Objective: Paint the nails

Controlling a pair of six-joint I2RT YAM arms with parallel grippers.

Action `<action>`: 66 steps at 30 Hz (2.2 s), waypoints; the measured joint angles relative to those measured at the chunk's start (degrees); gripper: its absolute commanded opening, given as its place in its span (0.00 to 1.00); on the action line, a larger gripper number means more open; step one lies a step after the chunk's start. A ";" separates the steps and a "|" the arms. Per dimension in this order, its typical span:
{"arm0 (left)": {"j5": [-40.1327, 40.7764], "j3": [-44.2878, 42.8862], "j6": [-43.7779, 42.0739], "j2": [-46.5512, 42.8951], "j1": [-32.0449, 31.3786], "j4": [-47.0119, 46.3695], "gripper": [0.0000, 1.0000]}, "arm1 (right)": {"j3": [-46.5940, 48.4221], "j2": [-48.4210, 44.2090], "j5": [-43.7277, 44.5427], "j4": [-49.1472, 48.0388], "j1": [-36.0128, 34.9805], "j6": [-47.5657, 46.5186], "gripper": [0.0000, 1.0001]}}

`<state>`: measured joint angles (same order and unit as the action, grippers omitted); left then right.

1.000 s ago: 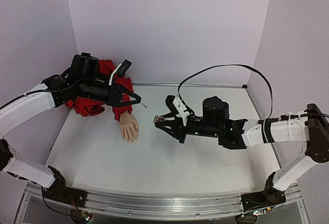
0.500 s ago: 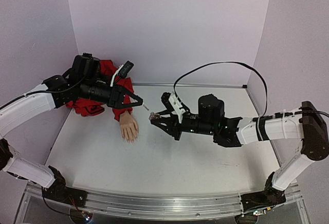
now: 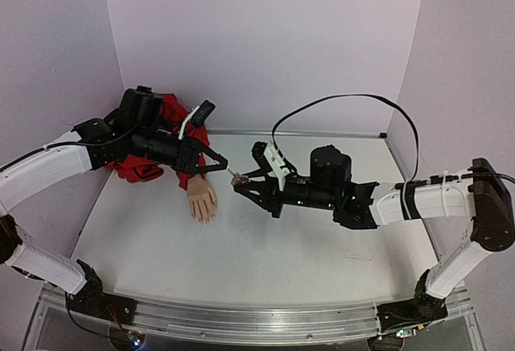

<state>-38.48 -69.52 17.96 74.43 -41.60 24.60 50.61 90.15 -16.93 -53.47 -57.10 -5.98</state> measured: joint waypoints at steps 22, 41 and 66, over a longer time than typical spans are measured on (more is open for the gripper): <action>1.86 -0.63 -1.18 0.00 -0.48 0.92 0.00 | 0.00 0.72 -0.13 -0.13 0.00 -0.02 0.00; 3.17 -0.66 -2.19 0.00 -1.27 2.97 0.00 | 1.03 2.47 -0.11 -0.39 -0.09 -0.02 0.00; 9.86 -4.42 -5.60 2.49 -3.80 7.39 0.00 | 4.42 4.15 1.51 -0.07 -0.31 -0.04 0.00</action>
<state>-28.62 -73.93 12.36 76.93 -45.41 31.99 55.02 94.30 -15.42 -53.54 -57.41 -6.02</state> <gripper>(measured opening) 0.156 0.220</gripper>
